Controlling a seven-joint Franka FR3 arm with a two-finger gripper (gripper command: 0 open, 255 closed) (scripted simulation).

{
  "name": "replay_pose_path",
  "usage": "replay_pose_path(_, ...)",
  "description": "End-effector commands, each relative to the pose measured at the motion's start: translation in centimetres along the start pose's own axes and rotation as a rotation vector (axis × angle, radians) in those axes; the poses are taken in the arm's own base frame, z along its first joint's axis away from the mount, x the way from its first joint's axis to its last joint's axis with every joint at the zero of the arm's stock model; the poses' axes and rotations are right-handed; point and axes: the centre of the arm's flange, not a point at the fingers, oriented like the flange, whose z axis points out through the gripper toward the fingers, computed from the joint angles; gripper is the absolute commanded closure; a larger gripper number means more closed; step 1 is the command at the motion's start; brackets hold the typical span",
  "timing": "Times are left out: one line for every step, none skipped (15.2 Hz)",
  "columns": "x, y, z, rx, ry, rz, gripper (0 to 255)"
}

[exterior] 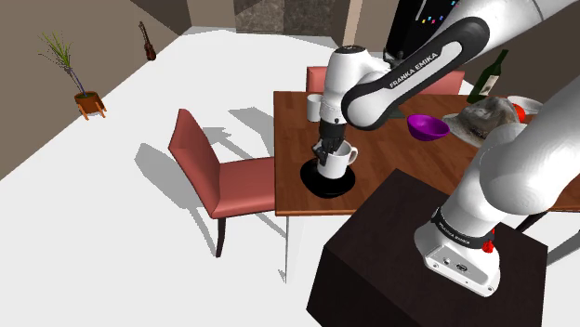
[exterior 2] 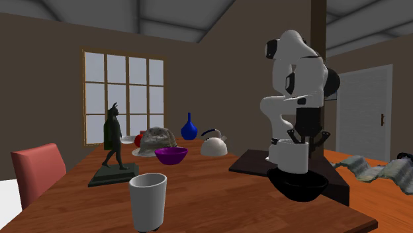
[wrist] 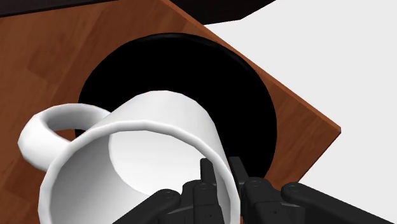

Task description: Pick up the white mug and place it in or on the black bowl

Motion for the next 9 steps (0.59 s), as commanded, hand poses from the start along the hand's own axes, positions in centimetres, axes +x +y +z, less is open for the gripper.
replay_pose_path(-0.18,-0.08,1.07,0.0,0.001,0.0,255)
replay_pose_path(-0.2,-0.09,1.42,0.0,0.001,0.0,255)
replay_pose_path(-0.2,-0.08,1.42,0.0,0.001,0.0,255)
replay_pose_path(-0.2,-0.08,1.42,0.0,0.001,0.0,255)
replay_pose_path(-0.2,-0.09,1.42,0.0,0.001,0.0,255)
replay_pose_path(-0.2,-0.09,1.42,0.0,0.001,0.0,255)
replay_pose_path(-0.2,-0.09,1.42,0.0,0.001,0.0,255)
replay_pose_path(-0.2,-0.09,1.42,0.0,0.001,0.0,255)
replay_pose_path(-0.2,-0.09,1.42,0.0,0.001,0.0,255)
